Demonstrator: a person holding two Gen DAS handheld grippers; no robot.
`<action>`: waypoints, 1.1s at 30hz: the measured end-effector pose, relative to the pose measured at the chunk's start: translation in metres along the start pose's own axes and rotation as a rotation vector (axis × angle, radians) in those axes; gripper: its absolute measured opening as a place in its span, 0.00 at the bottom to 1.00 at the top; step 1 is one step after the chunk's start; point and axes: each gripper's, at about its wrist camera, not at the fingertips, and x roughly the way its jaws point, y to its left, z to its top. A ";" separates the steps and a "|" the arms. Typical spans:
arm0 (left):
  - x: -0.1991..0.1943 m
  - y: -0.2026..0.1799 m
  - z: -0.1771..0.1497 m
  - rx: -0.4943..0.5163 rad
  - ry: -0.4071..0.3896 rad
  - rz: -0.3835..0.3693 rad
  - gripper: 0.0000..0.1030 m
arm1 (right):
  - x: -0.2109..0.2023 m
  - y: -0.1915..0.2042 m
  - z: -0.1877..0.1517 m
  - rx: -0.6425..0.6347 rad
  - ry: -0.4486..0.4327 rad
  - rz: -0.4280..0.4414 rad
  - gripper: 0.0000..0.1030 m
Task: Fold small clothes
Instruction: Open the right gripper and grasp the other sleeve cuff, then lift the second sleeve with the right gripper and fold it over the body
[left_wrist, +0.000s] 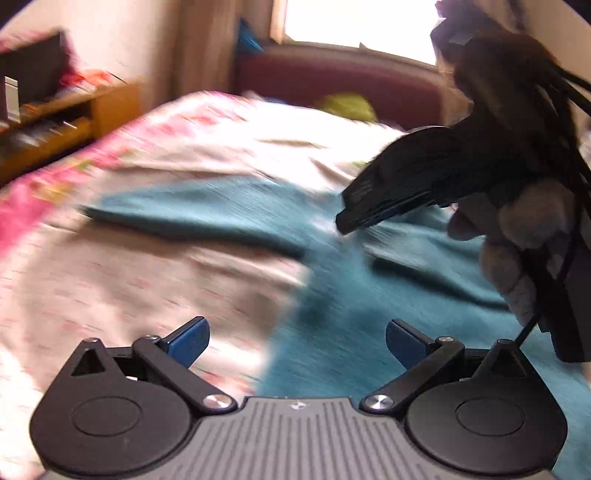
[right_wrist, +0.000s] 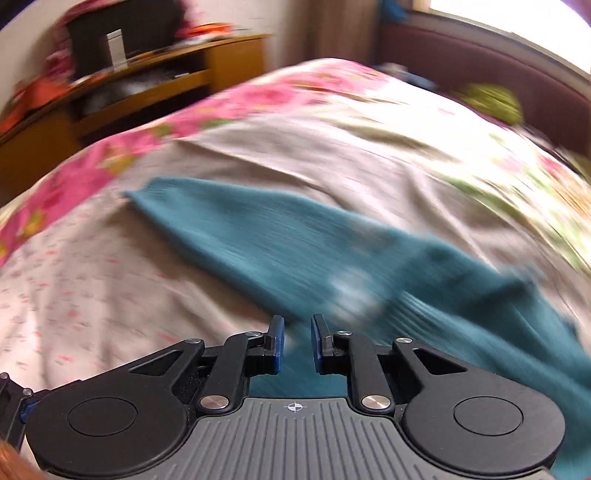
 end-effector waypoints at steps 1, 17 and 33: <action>0.001 0.006 -0.001 -0.014 -0.021 0.031 1.00 | 0.009 0.014 0.010 -0.041 0.000 0.015 0.18; 0.020 0.098 -0.008 -0.432 -0.022 0.057 1.00 | 0.155 0.180 0.095 -0.436 -0.012 0.100 0.33; 0.017 0.094 -0.012 -0.404 -0.074 0.077 1.00 | 0.055 0.072 0.117 -0.047 -0.234 0.013 0.07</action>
